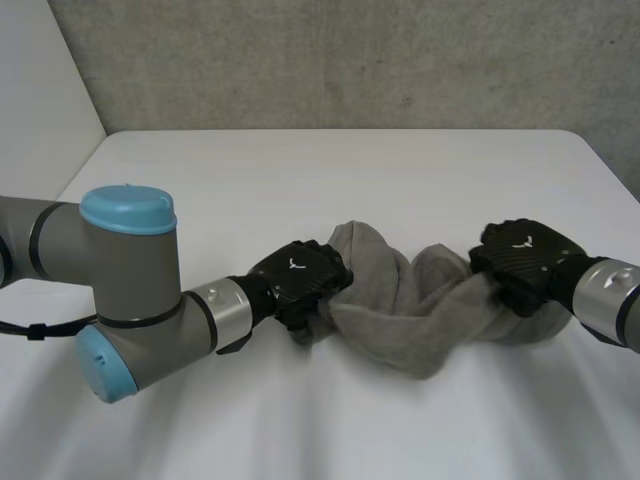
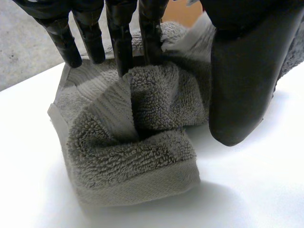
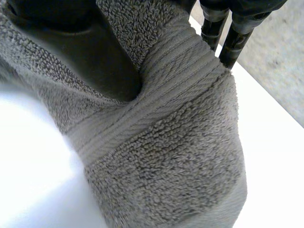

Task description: Fold the towel.

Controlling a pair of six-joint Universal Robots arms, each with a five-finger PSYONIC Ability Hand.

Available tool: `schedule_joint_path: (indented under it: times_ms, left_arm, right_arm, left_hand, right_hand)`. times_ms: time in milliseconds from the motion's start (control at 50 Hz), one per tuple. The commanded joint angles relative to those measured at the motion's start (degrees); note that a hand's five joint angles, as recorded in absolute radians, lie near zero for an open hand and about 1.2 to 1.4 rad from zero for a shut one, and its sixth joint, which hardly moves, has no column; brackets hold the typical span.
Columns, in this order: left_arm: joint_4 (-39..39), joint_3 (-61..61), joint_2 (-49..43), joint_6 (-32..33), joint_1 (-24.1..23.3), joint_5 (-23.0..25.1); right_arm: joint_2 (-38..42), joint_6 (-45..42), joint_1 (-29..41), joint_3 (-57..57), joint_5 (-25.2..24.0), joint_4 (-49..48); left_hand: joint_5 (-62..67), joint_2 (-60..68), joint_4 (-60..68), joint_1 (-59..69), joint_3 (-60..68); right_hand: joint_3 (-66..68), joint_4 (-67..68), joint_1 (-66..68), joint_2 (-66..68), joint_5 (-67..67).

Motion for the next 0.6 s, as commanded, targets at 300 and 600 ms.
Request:
schedule_joint_path:
  times_ms: [300,600]
  left_arm:
    - [4.83,-0.36,5.04,-3.48,-3.18,-4.56]
    - [14.24,2.36,0.31,-4.28,-5.81,-9.67]
  right_arm:
    - [-2.07,-13.03,-3.37,2.61,0.39,0.91]
    - [-2.24,-7.93,-3.9,3.66,1.35,-5.24]
  left_hand:
    - [-3.62,-5.18,-3.11,-4.19,-2.77]
    - [-12.56,-14.11,-3.11,-13.13,-2.77]
  right_hand:
    - [-2.66,-4.37,-22.06,-20.99,-22.09]
    - [-2.66,-4.37,-32.66,-31.59,-32.69]
